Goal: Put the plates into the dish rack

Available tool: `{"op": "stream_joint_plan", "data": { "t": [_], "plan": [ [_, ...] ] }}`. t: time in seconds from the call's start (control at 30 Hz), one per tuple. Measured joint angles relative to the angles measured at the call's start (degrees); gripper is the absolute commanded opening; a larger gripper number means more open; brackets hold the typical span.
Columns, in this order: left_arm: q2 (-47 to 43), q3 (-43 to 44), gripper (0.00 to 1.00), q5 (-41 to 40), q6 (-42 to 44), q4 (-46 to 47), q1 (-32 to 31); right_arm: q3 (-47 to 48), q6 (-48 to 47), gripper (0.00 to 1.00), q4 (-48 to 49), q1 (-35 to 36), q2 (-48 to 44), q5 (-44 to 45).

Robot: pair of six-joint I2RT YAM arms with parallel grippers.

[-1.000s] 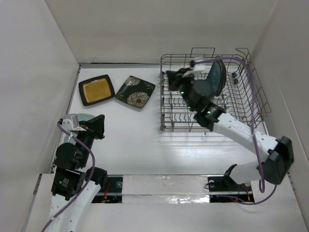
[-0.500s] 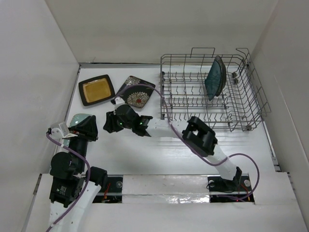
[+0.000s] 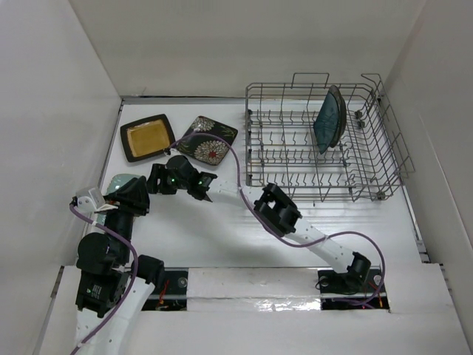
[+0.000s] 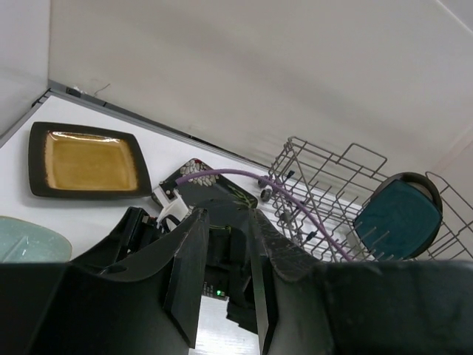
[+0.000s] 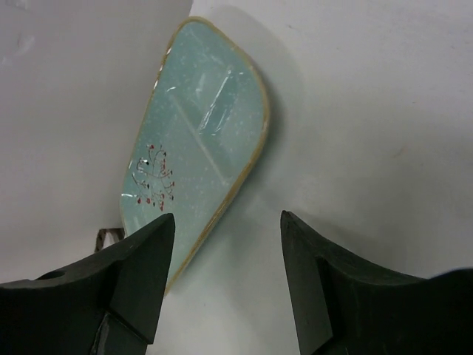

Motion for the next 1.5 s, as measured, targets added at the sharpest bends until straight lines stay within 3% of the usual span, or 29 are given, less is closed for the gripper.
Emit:
{"op": "stream_joint_plan", "data": {
  "t": [0.3, 0.37, 0.43, 0.47, 0.73, 1.0, 1.1, 1.2, 1.5],
  "plan": [
    [0.0, 0.0, 0.26, -0.74, -0.31, -0.02, 0.0, 8.09, 13.4, 0.67, 2.51, -1.11, 7.56, -3.13],
    [0.0, 0.0, 0.26, -0.98, -0.42, -0.02, 0.0, 8.59, 15.98, 0.62, 3.08, -1.03, 8.2, -3.17],
    [0.0, 0.0, 0.26, -1.22, -0.48, -0.02, 0.0, 11.3, 18.36, 0.45, 3.21, -1.01, 10.12, -3.3],
    [-0.02, 0.0, 0.26, -1.42, -0.48, -0.02, 0.0, 12.66, 19.8, 0.43, 3.5, -1.01, 11.28, -3.43],
    [-1.6, 0.0, 0.26, -2.51, -0.92, -0.37, 0.0, 16.72, 29.14, 0.4, 5.38, -0.7, 15.82, -2.12],
    [-2.36, 0.0, 0.27, -2.51, -1.07, -0.46, 0.0, 16.96, 32.33, 0.12, 4.98, 0.48, 16.2, 0.96],
    [-2.36, 0.0, 0.27, -2.49, -1.07, -0.46, 0.0, 16.94, 32.24, 0.08, 5.05, 0.52, 16.2, 1.62],
    [-2.36, 0.0, 0.27, -2.47, -1.05, -0.46, 0.0, 13.49, 31.69, 0.0, 7.06, 0.52, 14.49, 2.56],
    [-2.43, 0.0, 0.27, -2.45, -1.03, -0.48, 0.0, -6.6, 25.4, 0.0, 11.15, 0.81, 2.03, 5.73]
  ]
}}
